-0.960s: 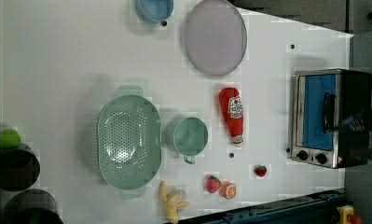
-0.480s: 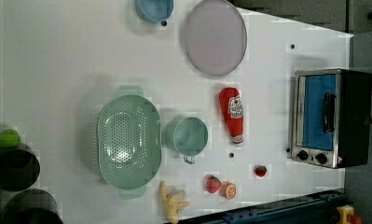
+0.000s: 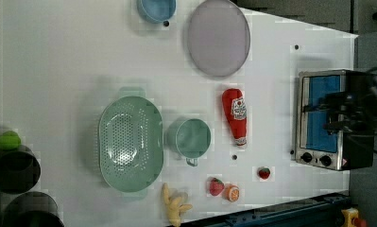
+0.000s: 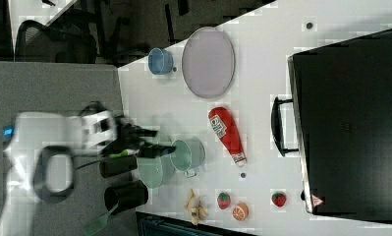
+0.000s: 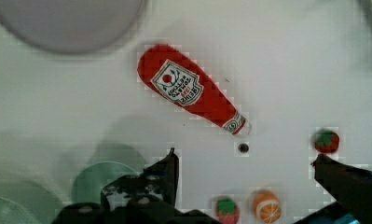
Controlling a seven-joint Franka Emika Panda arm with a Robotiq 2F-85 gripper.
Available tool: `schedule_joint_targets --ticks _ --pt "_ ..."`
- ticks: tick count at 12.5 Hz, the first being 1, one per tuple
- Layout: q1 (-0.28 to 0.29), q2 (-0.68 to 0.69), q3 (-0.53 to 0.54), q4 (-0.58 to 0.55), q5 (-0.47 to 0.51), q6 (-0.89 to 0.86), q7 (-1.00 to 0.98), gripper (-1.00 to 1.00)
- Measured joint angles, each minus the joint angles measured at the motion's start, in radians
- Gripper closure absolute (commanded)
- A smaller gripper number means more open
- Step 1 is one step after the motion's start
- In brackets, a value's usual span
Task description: Pick Ketchup from the table and place it in strainer.
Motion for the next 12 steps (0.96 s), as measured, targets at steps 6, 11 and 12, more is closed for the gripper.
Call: schedule_joint_targets --ticks 6,11,12 --pt "-0.008 0.074 0.006 -0.219 -0.003 0.345 -0.477 -1.0" --pt "-0.002 0.147 0.045 -0.254 -0.008 0.614 -0.622 -1.0" --pt "-0.001 0.184 0.049 -0.258 -0.008 0.661 -0.633 -1.0"
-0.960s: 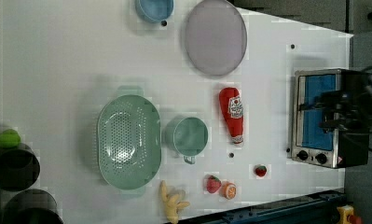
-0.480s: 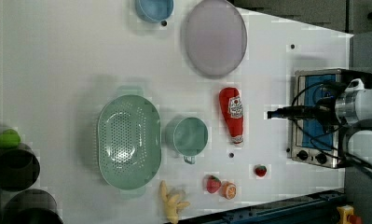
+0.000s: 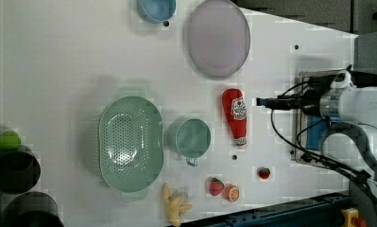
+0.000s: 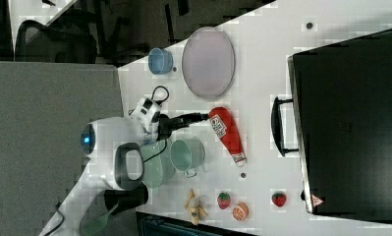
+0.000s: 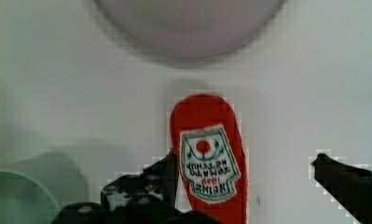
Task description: Pick Ketchup from the table and place it in strainer.
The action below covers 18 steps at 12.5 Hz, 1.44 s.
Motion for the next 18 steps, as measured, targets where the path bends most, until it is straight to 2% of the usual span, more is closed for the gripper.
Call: schedule_joint_targets --ticks 5,8,9,12,16,18 --pt "0.002 0.221 -0.006 -0.037 -0.022 0.136 -0.005 -1.0" --pt "0.005 0.301 -0.007 -0.063 -0.049 0.185 -0.005 -1.0" --pt "0.005 0.313 -0.007 -0.066 -0.051 0.191 -0.005 -0.92" --pt "0.016 0.319 -0.023 -0.072 -0.053 0.23 -0.005 -0.23" --pt "-0.004 0.268 -0.018 -0.061 -0.053 0.216 -0.005 -0.23" --pt "0.007 0.215 -0.022 -0.059 -0.053 0.12 -0.005 -0.23"
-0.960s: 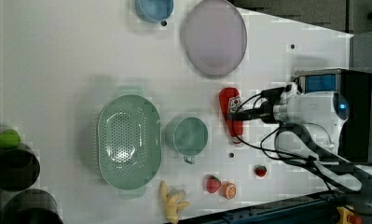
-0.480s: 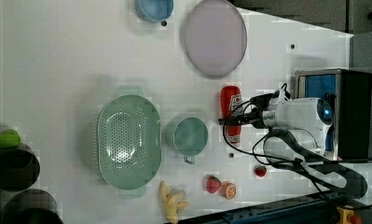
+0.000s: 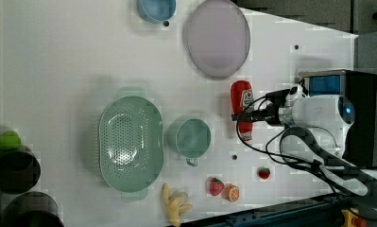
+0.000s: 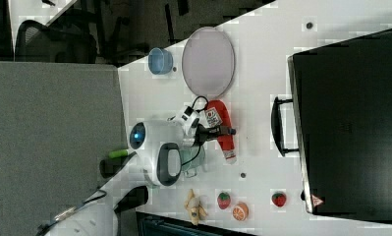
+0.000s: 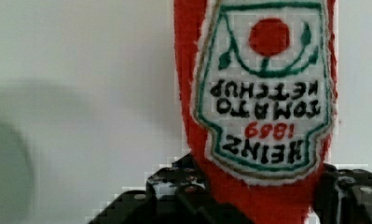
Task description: Pick Ketchup from the table and place it in strainer.
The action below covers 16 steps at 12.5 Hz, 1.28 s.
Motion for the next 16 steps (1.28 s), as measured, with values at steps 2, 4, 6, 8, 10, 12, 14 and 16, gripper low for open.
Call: schedule_joint_targets --ticks 2,4,6,8,10,12,14,16 --pt "0.003 -0.09 0.001 0.016 -0.002 -0.179 0.003 -0.23" --pt "0.003 -0.202 0.005 0.037 -0.001 -0.318 0.008 -0.23" --pt "0.003 -0.322 0.008 0.086 0.001 -0.445 0.023 -0.23" --pt "-0.002 -0.415 0.031 0.174 0.001 -0.586 0.093 -0.23" --pt "0.002 -0.467 0.059 0.264 0.01 -0.638 0.169 -0.23" --pt "0.009 -0.491 0.108 0.314 0.037 -0.653 0.254 -0.23" --pt "0.012 -0.485 0.203 0.32 0.041 -0.654 0.343 -0.23" --pt "0.033 -0.462 0.298 0.303 0.044 -0.651 0.448 -0.23"
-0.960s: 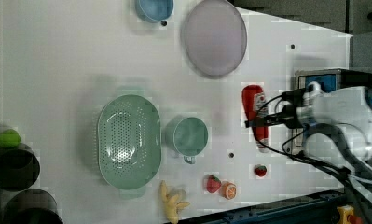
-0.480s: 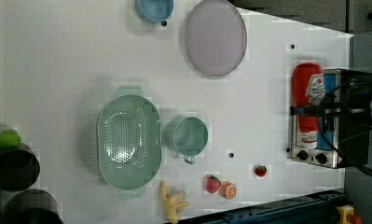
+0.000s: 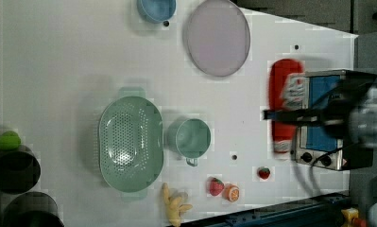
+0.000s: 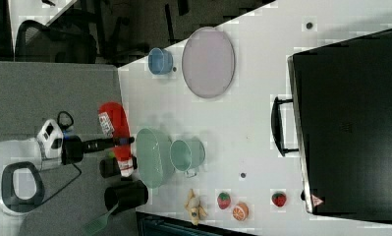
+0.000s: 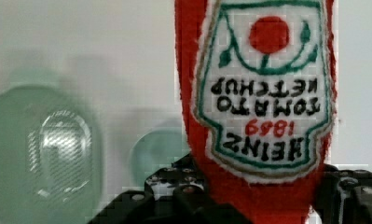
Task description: Pick Ketchup from the table and place it in strainer.
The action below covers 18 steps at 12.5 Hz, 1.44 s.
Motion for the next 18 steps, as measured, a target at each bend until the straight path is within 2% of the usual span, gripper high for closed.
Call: schedule_joint_targets --ticks 3,6,9,13,14,17,18 --pt "0.027 0.038 0.142 -0.035 -0.003 0.021 0.152 -0.23" --pt "0.053 0.118 0.249 -0.037 -0.004 0.124 0.279 -0.23" --pt "0.073 0.235 0.305 -0.035 -0.003 0.271 0.38 -0.23" --pt "0.091 0.422 0.313 -0.027 -0.112 0.415 0.516 -0.23" --pt "0.094 0.461 0.312 -0.029 -0.116 0.465 0.546 -0.27" --pt "0.106 0.537 0.297 -0.033 -0.124 0.514 0.615 -0.9" --pt "0.106 0.553 0.292 -0.035 -0.138 0.524 0.621 -1.0"
